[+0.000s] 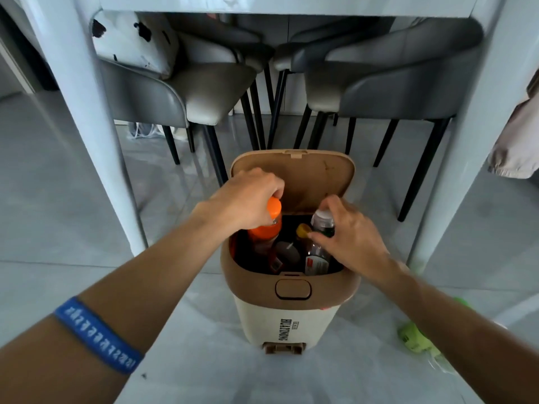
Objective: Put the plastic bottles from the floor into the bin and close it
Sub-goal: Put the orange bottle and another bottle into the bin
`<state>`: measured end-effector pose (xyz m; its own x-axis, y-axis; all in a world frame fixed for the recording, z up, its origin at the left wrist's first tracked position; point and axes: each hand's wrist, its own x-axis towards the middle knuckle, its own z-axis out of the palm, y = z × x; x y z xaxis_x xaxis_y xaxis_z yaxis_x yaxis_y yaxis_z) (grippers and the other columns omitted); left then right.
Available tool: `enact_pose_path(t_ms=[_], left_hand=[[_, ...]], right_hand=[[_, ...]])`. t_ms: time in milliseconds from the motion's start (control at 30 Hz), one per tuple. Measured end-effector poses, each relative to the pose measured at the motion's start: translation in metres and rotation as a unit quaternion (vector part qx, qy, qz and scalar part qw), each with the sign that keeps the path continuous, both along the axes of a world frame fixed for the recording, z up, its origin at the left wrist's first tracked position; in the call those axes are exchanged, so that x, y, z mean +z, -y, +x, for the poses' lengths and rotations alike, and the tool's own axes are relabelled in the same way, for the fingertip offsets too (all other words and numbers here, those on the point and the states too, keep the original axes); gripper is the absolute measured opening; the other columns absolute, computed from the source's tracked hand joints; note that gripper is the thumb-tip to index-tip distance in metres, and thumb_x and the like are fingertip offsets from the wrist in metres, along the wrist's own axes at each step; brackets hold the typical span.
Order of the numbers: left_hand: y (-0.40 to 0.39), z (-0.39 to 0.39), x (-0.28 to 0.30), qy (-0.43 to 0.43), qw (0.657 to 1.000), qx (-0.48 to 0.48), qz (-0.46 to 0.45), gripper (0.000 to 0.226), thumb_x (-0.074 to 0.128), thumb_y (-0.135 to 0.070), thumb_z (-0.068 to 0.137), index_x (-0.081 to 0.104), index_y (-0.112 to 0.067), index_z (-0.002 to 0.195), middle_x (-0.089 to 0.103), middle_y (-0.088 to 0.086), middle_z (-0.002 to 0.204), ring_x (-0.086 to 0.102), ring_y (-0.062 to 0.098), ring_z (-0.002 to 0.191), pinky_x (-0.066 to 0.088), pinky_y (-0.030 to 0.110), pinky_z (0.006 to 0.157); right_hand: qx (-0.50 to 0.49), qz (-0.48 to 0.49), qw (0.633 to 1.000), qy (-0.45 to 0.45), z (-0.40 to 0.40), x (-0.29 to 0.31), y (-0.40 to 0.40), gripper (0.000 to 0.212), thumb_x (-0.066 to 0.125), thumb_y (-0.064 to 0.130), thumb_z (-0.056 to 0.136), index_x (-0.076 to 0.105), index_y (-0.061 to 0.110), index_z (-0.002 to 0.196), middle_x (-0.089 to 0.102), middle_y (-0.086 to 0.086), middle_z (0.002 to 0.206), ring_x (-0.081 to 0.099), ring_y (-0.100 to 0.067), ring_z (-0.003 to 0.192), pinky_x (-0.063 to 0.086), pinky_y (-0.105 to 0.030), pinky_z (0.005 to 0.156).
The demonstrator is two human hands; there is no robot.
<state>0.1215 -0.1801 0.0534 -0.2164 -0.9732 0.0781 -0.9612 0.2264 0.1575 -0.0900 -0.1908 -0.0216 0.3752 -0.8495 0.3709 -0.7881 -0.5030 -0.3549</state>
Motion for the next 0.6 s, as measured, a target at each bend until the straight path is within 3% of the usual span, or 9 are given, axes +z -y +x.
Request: enact_pose_path(t_ms=[167,267,433,600], left_hand=[[0.004,0.002,-0.027,0.023,0.998,0.024,0.049,0.017,0.072,-0.007,0.075,0.065,-0.02,0.082,0.061,0.001,0.086,0.062,0.025,0.079,0.055,0.041,0.066],[0.003,0.003,-0.046,0.03,0.997,0.03,0.069,0.012,0.07,-0.007,0.08,0.071,-0.016,0.087,0.066,0.005,0.09,0.065,0.028,0.085,0.052,0.037,0.071],[0.003,0.005,-0.064,0.05,0.998,0.022,0.031,0.02,0.066,-0.011,0.085,0.071,-0.014,0.104,0.067,0.009,0.109,0.063,0.032,0.103,0.05,0.039,0.086],[-0.002,-0.011,-0.07,0.094,0.991,0.056,0.077,0.017,0.059,-0.008,0.089,0.072,-0.009,0.099,0.071,0.013,0.101,0.067,0.032,0.097,0.044,0.034,0.073]], right_hand=[[-0.02,-0.006,0.995,-0.1,-0.005,-0.004,0.005,0.04,0.075,0.044,0.075,0.052,0.021,0.099,0.067,-0.002,0.093,0.06,-0.027,0.092,0.039,-0.043,0.087],[-0.011,0.026,0.987,-0.161,-0.005,0.002,0.007,0.023,0.066,0.045,0.084,0.058,0.023,0.087,0.064,0.003,0.098,0.052,-0.022,0.102,0.035,-0.041,0.093],[-0.007,0.056,0.977,-0.205,-0.004,-0.002,0.01,0.017,0.062,0.041,0.084,0.07,0.025,0.084,0.055,-0.003,0.102,0.049,-0.023,0.102,0.032,-0.037,0.093],[0.015,0.064,0.975,-0.212,-0.004,0.001,0.013,0.019,0.061,0.039,0.084,0.07,0.025,0.09,0.058,-0.003,0.095,0.05,-0.021,0.102,0.031,-0.038,0.089]])
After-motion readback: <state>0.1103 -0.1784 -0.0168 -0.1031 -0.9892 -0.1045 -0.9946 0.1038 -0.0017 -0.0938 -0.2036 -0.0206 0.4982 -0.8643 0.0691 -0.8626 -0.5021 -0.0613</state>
